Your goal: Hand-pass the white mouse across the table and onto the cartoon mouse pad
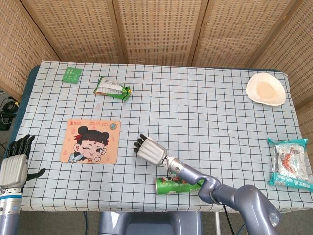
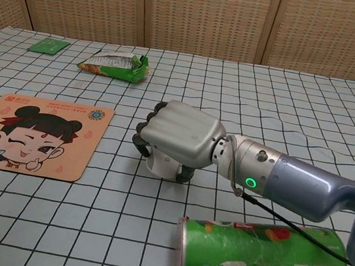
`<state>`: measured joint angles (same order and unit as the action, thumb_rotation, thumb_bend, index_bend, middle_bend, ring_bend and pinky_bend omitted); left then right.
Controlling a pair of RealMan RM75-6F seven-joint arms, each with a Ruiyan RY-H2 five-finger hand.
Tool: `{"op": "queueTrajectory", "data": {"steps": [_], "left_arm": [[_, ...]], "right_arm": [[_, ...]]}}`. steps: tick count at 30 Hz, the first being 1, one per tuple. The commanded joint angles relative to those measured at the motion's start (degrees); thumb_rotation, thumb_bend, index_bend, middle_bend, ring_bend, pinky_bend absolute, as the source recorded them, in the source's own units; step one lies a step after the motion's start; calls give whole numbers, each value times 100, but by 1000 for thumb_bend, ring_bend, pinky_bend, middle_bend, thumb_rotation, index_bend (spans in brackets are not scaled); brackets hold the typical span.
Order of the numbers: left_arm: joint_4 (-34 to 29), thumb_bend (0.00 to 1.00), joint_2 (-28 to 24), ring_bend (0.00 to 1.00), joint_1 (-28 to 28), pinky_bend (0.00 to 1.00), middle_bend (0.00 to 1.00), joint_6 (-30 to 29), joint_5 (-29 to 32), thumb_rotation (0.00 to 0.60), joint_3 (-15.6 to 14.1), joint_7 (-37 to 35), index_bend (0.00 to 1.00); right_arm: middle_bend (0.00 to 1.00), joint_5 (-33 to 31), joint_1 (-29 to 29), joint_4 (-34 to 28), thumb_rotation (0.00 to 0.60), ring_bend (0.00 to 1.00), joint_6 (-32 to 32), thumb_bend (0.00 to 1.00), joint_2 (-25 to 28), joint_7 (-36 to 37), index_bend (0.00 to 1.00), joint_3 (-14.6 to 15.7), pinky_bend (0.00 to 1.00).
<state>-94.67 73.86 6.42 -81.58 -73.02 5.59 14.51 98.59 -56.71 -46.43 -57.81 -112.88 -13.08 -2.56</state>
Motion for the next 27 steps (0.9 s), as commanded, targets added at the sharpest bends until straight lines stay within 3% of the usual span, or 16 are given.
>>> {"op": "queueTrajectory", "data": {"steps": [1,4,15,20,27], "left_arm": [[-5,0,3,0,2,0,0,-1,-6,600,-8,9,0],[-14,0,1,0,0,0,0,-15,-18,600,-11,5,0],[-61,0,-14,0,-9,0,0,-60,-82,600,-36,-8,0],[-73,0,-12,0,-10,0,0,-66,-107,600,-56,12,0],[-65,0,39,0,1,0,0,-83,-181,600,-101,109,0]], "right_arm": [[320,-46,18,-59,600,254,-17,147,-14,-173,515,-31,197],[284,-86,21,-130,600,233,-90,144,-11,-415,460,-107,175],[199,-623,365,-802,600,163,-202,143,473,-1667,411,-459,95],[179,-855,735,-1318,600,139,-556,143,969,-1710,385,-555,83],[126,-1378,1517,-2166,600,90,-1247,143,1706,-1228,313,-741,23]]}}
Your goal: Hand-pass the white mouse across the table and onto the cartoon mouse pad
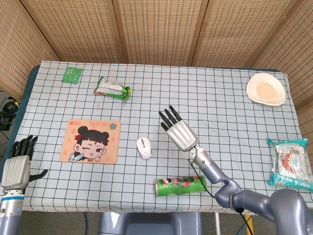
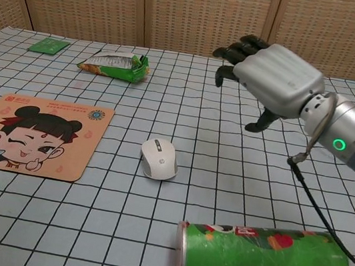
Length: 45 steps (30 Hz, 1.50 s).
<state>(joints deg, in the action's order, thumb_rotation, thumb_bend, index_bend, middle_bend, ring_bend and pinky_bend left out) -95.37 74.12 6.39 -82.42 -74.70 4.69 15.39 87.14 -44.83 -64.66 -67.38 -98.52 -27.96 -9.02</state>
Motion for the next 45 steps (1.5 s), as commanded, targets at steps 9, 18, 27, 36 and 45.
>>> {"op": "queueTrajectory", "data": {"steps": [9,18,27,36,45], "left_arm": [[19,0,110,0,10,0,0,-63,-175,600,-81,142,0],[69,0,136,0,75,0,0,52,-268,600,-136,171,0],[13,0,20,0,282,0,0,234,-449,600,-85,174,0],[-203,0,-520,0,1176,7,0,1093,-837,600,250,368,9],[-159,0,-483,9,2359,90,0,2479,-935,600,456,707,94]], "right_arm": [[88,-676,1107,-817,600,49,-756,143,1029,1021,275,-129,1],[36,-1017,2122,-905,600,0,-1209,143,1452,2134,226,156,0],[33,-724,2760,-706,600,0,-1955,143,1612,2627,236,342,0],[37,-244,2946,-661,600,0,-2359,142,1688,2996,265,383,0],[41,-227,3045,-686,600,0,-2396,142,1818,3285,282,245,0]]}}
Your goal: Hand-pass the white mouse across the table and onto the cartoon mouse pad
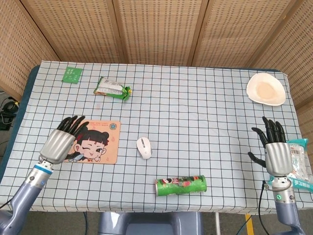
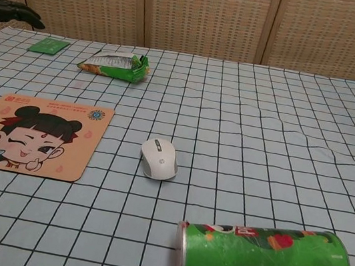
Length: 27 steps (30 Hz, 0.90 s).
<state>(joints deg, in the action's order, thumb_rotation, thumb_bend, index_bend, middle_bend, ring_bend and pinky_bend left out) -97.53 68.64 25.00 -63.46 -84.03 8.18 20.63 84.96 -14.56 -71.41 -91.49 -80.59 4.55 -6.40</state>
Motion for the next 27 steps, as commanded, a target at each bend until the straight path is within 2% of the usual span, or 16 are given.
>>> {"op": "queueTrajectory", "data": {"steps": [1,5,13,27], "left_arm": [[89,0,98,10,596,90,0,704,34,600,121,207,94],[355,0,380,26,1082,90,3,1204,73,600,171,345,108],[1039,0,1023,30,1938,89,7,2126,163,600,92,551,136],[1887,0,2067,30,2781,89,7,2739,875,600,113,1081,136]], "right_arm": [[41,-6,24,-15,600,0,24,142,33,43,282,-24,0],[44,16,53,-52,600,0,9,143,64,94,288,-67,0],[55,132,71,-13,600,0,-5,143,65,109,298,-102,0],[65,10,123,38,600,0,34,143,144,382,312,-292,0]]}}
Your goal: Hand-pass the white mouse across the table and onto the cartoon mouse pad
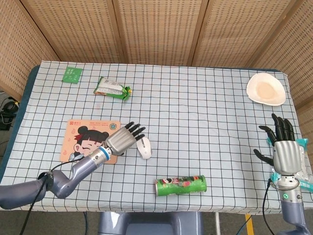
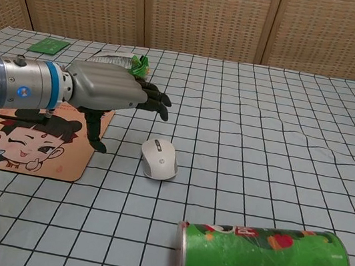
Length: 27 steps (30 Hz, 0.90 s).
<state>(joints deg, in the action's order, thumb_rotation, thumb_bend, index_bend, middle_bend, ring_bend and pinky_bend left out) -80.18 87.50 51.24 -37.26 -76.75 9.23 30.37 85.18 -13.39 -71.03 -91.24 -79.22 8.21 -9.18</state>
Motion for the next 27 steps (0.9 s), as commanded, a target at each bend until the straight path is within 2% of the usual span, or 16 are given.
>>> {"op": "queueTrajectory", "data": {"steps": [1,15,20,23,25,27], "left_arm": [[244,0,279,30,227,89,7,154,216,600,9,148,136],[793,0,880,30,823,90,8,442,913,600,-87,538,160],[860,17,989,38,957,99,42,446,1042,600,-181,577,205],[844,180,1011,88,963,141,134,329,1030,600,-212,531,319],[820,311,985,145,943,184,221,144,886,600,-270,521,429],[797,341,937,177,920,211,278,24,725,600,-319,451,499]], "right_arm": [[66,-15,9,-2,600,0,13,143,14,24,312,-22,0],[74,-22,32,43,600,0,7,143,21,86,327,-107,0],[76,-43,46,51,600,0,-5,143,40,143,329,-152,0],[78,-30,50,57,600,0,-22,143,43,150,331,-162,0],[79,-33,55,56,600,0,-21,143,46,170,332,-173,0],[80,-35,56,61,600,0,-20,143,45,173,333,-180,0]]}}
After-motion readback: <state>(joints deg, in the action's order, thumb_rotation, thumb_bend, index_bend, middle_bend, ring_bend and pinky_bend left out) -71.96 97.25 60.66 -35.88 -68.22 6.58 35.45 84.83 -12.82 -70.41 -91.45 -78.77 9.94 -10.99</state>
